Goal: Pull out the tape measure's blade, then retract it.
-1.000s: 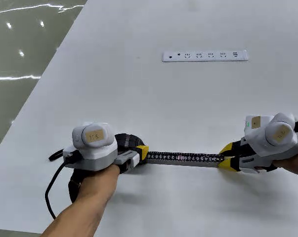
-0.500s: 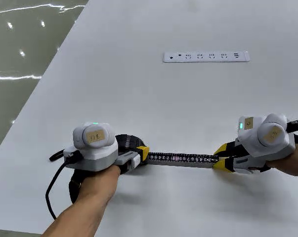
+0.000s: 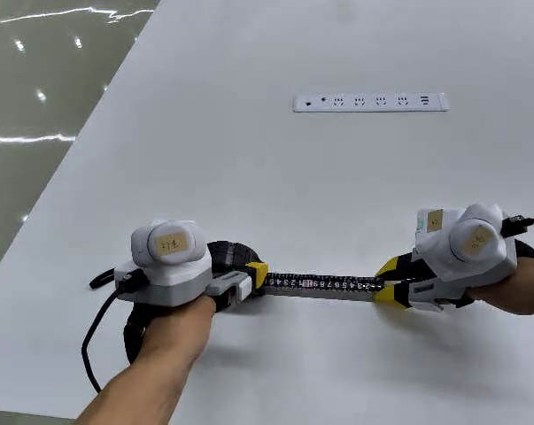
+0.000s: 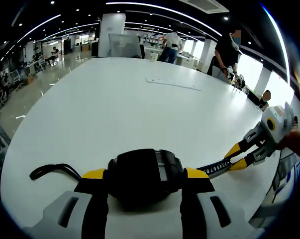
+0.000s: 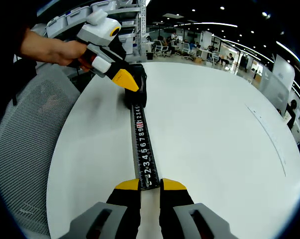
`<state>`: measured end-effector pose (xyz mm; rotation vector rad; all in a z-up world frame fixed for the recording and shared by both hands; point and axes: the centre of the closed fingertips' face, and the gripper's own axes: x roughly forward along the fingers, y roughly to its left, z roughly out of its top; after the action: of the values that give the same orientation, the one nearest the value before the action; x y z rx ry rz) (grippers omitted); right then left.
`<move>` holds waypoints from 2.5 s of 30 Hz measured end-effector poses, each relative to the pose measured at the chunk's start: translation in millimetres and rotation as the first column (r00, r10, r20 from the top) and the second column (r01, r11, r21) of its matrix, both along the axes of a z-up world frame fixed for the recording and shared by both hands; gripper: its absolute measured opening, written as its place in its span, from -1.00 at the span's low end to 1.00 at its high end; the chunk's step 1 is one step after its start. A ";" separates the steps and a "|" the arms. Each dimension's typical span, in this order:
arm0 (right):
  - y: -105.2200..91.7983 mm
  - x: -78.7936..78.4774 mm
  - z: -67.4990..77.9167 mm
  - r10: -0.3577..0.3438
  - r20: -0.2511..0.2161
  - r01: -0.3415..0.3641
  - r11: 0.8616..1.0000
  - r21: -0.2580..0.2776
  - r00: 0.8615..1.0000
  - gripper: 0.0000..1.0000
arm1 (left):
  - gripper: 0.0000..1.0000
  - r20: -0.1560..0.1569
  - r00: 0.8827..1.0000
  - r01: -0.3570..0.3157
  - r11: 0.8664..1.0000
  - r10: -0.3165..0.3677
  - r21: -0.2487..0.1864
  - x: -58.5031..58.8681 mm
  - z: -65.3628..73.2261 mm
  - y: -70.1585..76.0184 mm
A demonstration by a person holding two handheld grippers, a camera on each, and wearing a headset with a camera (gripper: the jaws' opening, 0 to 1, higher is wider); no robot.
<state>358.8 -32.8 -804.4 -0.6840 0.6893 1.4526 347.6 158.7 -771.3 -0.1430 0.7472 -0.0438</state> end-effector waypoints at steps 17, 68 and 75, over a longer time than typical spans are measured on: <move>14.0 -0.9 1.2 0.011 0.003 -0.011 1.000 0.011 1.000 -0.80 | 0.06 -0.002 1.000 0.000 1.000 0.000 -0.006 1.0 -0.9 0.3; 60.7 -9.4 -1.0 0.052 -0.013 -0.052 0.998 0.038 0.999 -0.79 | 0.07 -0.010 1.000 0.007 1.000 -0.007 -0.022 -0.1 -1.4 -0.5; 65.9 -10.7 -1.4 0.053 -0.012 -0.052 0.998 0.041 0.999 -0.79 | 0.07 -0.010 1.000 0.009 1.000 -0.010 -0.021 -0.4 -1.0 -1.0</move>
<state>348.1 33.1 -805.8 -0.6659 0.6549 1.5165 347.2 157.7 -772.3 -0.1599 0.7579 -0.0602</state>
